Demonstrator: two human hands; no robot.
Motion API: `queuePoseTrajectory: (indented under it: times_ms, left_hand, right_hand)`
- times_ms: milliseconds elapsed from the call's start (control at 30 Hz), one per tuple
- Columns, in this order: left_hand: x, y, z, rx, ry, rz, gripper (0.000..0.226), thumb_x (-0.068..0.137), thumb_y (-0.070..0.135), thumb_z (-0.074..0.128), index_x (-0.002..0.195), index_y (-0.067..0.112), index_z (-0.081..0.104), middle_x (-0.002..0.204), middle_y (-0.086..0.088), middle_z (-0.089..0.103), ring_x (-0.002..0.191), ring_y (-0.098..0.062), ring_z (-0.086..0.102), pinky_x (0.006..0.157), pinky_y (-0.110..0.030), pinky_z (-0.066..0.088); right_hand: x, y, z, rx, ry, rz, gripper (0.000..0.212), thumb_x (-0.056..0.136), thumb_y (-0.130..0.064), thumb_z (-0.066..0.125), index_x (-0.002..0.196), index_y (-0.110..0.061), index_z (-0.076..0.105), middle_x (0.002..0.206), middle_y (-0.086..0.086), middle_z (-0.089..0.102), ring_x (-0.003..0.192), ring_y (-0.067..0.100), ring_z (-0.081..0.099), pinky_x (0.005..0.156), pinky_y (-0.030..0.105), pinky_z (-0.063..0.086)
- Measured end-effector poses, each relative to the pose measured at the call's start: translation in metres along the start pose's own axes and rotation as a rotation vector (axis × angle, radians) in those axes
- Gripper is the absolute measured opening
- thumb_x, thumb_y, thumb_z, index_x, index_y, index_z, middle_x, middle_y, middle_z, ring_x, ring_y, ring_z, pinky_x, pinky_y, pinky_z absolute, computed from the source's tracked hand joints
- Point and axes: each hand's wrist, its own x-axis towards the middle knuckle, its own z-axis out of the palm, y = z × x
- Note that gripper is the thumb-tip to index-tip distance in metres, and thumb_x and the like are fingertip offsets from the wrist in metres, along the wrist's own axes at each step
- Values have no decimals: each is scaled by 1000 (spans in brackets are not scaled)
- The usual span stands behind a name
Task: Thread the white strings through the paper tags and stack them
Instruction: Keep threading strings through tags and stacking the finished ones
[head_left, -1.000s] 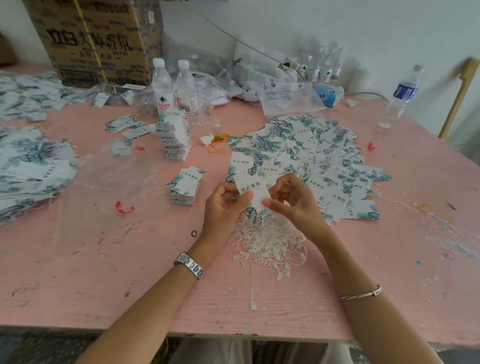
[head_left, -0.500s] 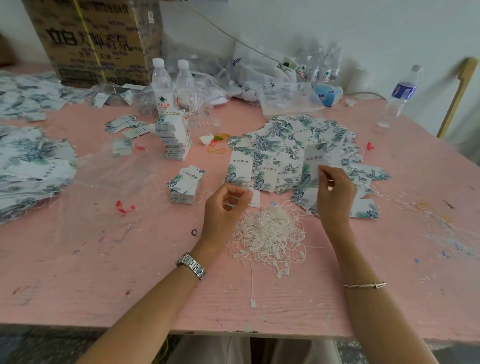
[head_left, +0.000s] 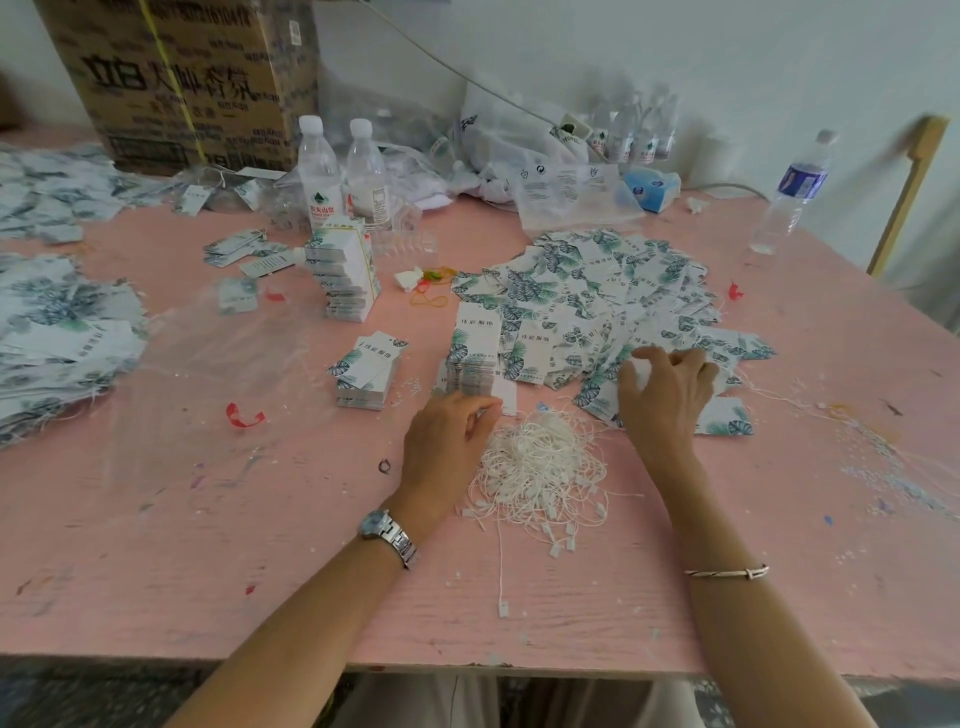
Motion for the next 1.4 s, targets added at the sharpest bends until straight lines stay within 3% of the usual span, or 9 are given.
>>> queuePoseTrajectory:
  times_ms: [100,200,367,500,600,800,900,1067,1400]
  left_hand:
    - [1,1,1,-4,-67,1,23,99,28,63,113,16,76,70,11,52,70,-8,45,66,-22,36]
    - [2,3,1,-48,-94,12,18,94,30,70,101,17,80,58,21,42,57,0,43,58,-12,29]
    - [1,2,0,-88,-6,2,12,88,30,77,89,18,78,56,25,36,57,6,45,57,-11,28]
    - [1,4,-1,-95,47,58,6,88,23,77,88,17,76,60,18,39,58,-4,41,57,-28,36]
    - [2,8,-3,-103,87,75,6,88,19,77,84,16,74,60,13,41,59,-13,43,58,-31,40]
    - [4,14,-9,-461,48,-33,11,88,21,71,83,11,73,60,17,44,61,-5,38,62,-20,32]
    - [4,16,-10,-568,44,-81,15,85,25,68,82,11,73,62,19,47,64,-4,38,64,-18,33]
    - [3,15,-10,-580,5,-76,16,84,24,67,81,8,72,63,17,46,65,-5,38,65,-19,33]
    - [3,13,-10,-596,-6,-153,9,92,12,70,85,7,73,61,17,45,63,-3,38,64,-16,35]
  right_hand:
    - [-9,-13,-2,224,-89,-232,26,96,-30,63,106,-9,73,95,5,49,100,20,35,83,30,25]
    - [-23,-26,0,302,-309,-479,33,91,-41,60,99,-13,75,91,2,51,99,21,39,84,33,33]
    - [-37,-33,11,337,-571,-608,37,85,-52,64,98,-21,79,95,-7,45,99,16,34,88,27,30]
    - [-35,-34,10,484,-543,-530,11,85,-33,74,92,-24,77,93,-5,48,98,18,38,88,17,28]
    - [-33,-35,6,560,-567,-459,9,86,-22,76,86,-30,71,91,-4,51,95,16,41,87,24,31]
    - [-29,-36,-10,996,-839,-220,15,86,-38,68,77,-26,69,96,-8,57,92,11,53,90,24,41]
    - [-24,-32,-11,1075,-802,-126,18,83,-41,68,75,-25,69,101,-7,60,98,9,54,97,32,36]
    - [-19,-31,-10,1160,-670,40,22,78,-45,70,70,-24,72,92,-6,66,90,9,57,86,26,40]
    - [1,-16,-12,1793,-514,366,30,96,-16,47,71,-21,64,78,1,64,65,11,53,64,22,44]
